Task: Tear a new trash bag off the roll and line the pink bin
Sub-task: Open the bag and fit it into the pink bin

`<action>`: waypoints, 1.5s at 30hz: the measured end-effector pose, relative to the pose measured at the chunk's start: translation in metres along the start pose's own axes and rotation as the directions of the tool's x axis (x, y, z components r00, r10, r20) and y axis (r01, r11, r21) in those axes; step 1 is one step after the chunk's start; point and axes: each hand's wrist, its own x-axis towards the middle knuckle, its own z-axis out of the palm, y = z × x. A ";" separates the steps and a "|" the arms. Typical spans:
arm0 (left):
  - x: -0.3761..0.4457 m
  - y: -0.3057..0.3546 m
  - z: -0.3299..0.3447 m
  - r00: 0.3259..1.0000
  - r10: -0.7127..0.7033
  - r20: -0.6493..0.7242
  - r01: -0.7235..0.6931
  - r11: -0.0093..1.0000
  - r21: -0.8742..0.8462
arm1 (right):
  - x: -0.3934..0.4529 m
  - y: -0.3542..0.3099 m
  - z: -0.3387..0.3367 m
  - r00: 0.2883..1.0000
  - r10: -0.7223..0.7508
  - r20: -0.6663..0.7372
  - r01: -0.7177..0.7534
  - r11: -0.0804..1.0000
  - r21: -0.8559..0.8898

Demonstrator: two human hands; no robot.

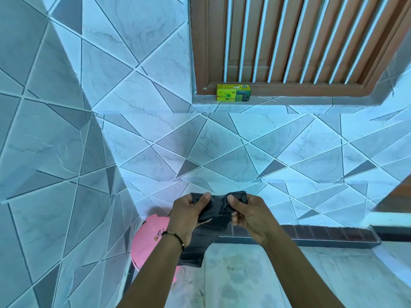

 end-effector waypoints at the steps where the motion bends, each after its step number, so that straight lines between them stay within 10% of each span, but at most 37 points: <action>1: 0.000 0.000 0.001 1.000 -0.009 -0.017 0.009 1.000 0.004 | 0.000 0.001 0.000 1.000 0.002 0.002 -0.002 1.000 0.007; 5: 0.003 0.001 -0.002 0.994 -0.081 -0.074 0.092 0.983 0.161 | 0.000 0.001 0.000 0.998 -0.042 -0.039 0.040 0.998 -0.053; 8: 0.003 0.002 -0.005 0.988 0.117 -0.096 -0.052 0.860 0.507 | 0.003 0.001 -0.003 0.990 -0.104 -0.092 0.086 0.980 -0.181; 15: -0.003 0.002 0.014 0.902 0.274 0.334 -0.432 0.601 0.673 | 0.008 0.007 0.002 0.995 -0.082 -0.053 0.059 0.936 -0.347; 24: 0.004 0.002 0.009 0.858 0.513 -0.023 -0.341 0.603 0.721 | -0.001 0.002 -0.010 0.990 -0.075 0.116 0.109 0.942 -0.319; 30: 0.012 0.008 -0.014 0.910 0.232 -0.343 -0.185 0.969 0.162 | 0.000 -0.002 -0.026 0.991 -0.068 -0.112 0.039 0.968 -0.246; 35: 0.005 0.012 0.000 0.939 -0.127 -0.319 -0.042 0.879 -0.474 | -0.002 0.000 -0.025 0.990 0.117 -0.081 -0.142 0.814 -0.563; 38: -0.001 0.011 0.008 0.957 -0.156 -0.245 0.031 0.894 -0.447 | -0.002 0.007 -0.022 0.994 -0.043 -0.103 -0.072 0.460 -0.885; 41: -0.006 0.010 0.015 0.976 -0.072 -0.204 -0.001 0.943 -0.334 | -0.008 -0.003 -0.012 0.950 -0.307 -0.052 0.135 0.559 -0.818; 45: -0.006 0.010 0.020 0.980 -0.007 -0.198 -0.025 0.987 -0.158 | -0.014 -0.010 0.003 0.983 -0.155 0.095 0.175 0.671 -0.720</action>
